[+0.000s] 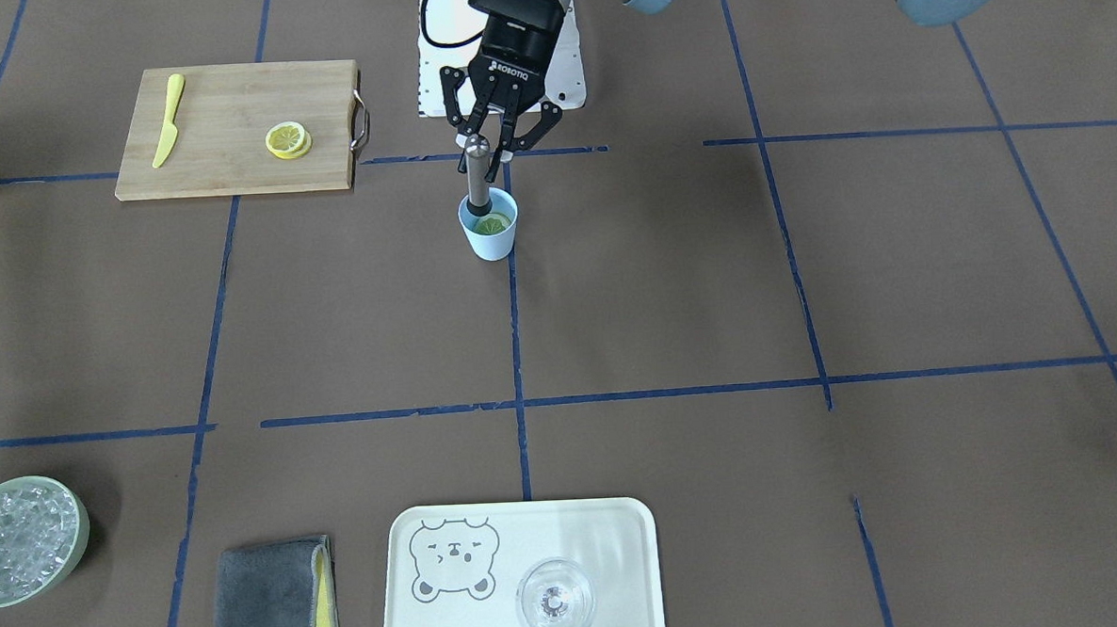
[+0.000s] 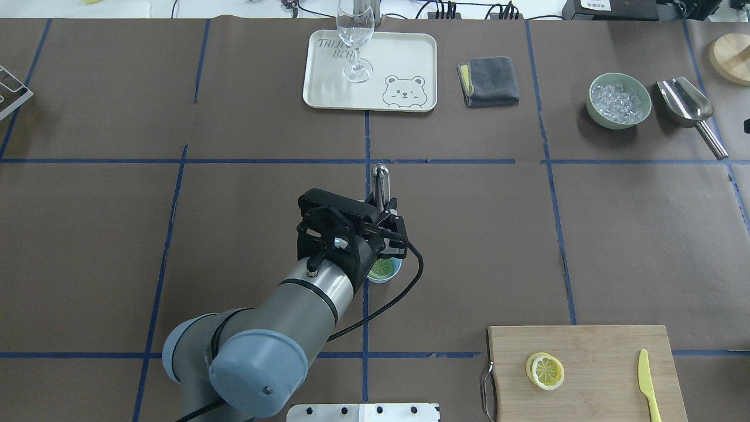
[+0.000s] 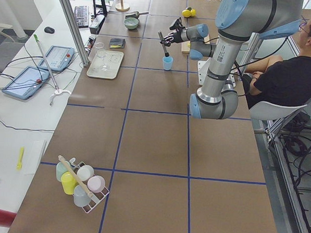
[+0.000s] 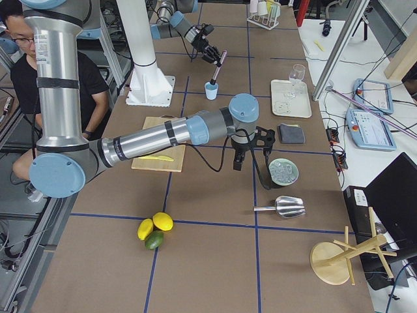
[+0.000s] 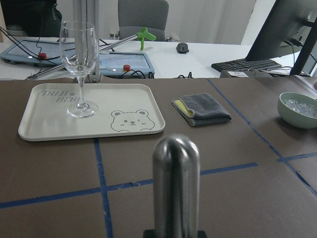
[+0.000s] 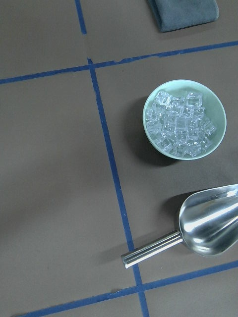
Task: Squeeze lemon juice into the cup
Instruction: 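Press the muddler down into the cup onto the lemon, then lift the muddler out and carry it back to its spot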
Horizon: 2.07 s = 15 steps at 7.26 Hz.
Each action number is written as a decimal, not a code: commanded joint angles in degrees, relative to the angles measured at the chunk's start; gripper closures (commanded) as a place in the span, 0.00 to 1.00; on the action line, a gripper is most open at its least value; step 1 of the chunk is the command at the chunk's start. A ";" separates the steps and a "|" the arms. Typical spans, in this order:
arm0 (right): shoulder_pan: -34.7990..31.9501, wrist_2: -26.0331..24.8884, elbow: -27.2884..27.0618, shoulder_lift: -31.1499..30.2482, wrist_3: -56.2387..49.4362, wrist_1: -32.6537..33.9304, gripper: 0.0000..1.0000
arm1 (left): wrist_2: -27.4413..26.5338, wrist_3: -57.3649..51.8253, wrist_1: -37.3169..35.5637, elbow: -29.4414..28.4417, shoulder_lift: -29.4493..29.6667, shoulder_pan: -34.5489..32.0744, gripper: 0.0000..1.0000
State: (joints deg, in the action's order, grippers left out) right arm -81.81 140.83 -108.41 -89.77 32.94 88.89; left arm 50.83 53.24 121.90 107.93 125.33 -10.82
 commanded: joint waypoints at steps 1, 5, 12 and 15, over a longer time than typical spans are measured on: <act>-0.28 0.06 0.04 -0.57 -0.60 -0.38 0.00 | 10.62 -2.00 -0.08 2.90 -1.82 -7.94 1.00; -0.90 0.67 -1.19 0.03 -0.78 -0.47 0.00 | 48.42 -11.30 -0.08 4.22 -17.61 -32.38 1.00; -0.90 0.85 -2.77 -1.63 -2.18 -0.47 0.00 | 73.96 -10.70 -18.47 2.29 -31.82 -39.63 1.00; -0.90 0.76 -3.21 -1.72 -2.44 -1.25 0.00 | 79.92 -11.05 -25.83 -7.59 -29.72 -40.25 1.00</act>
State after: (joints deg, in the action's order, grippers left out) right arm -82.71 141.62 -111.59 -91.41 30.71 88.17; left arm 127.55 42.42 97.39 105.49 94.35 -50.73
